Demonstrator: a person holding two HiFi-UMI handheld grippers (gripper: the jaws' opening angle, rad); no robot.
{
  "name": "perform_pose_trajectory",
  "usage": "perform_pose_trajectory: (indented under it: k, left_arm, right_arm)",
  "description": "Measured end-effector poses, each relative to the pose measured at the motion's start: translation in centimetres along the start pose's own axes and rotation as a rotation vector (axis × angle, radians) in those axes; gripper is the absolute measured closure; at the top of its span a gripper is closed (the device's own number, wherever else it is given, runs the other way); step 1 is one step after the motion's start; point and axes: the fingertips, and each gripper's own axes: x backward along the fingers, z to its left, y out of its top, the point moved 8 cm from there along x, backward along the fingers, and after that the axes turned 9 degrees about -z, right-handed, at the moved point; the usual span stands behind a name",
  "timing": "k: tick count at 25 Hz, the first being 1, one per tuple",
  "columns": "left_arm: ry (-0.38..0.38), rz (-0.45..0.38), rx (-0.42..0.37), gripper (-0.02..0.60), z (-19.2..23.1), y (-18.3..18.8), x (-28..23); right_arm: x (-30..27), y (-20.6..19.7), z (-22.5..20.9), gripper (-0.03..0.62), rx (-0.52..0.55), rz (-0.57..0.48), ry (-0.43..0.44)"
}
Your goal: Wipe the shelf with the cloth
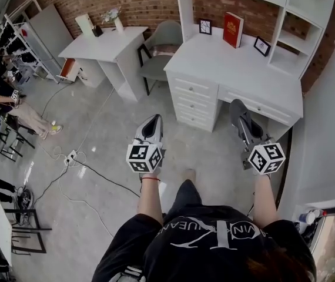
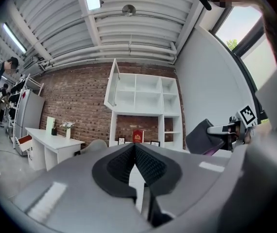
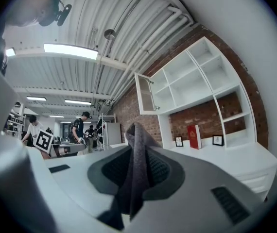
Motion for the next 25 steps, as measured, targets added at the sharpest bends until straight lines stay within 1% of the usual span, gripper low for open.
perform_pose_trajectory:
  k: [5,11,19,22,25]
  left_arm:
    - [-0.022,0.016,0.02,0.597,2.6,-1.3,-4.9]
    - [0.002,0.012,0.044,0.597,7.2,-2.3,-11.6]
    - [-0.002,0.044,0.034,0.597,12.9,-2.8,-20.3]
    - [-0.023,0.03,0.022,0.597,14.9,-2.6,-23.7]
    - [-0.073,0.011,0.023,0.597,16.1,-2.3,-26.8]
  right_arm:
    - [-4.7,-1.3,-2.6,0.525,-0.03,0.006,-0.022]
    - [-11.7,-2.9,-6.1,0.525,-0.044,0.025,-0.033]
    - [-20.5,-4.1,-9.6,0.525,-0.055,0.025,-0.06]
    - [-23.7,-4.5,-10.8,0.525,-0.054,0.013,-0.072]
    - [-26.5,-4.7,-11.3,0.525,-0.049,0.0,-0.068]
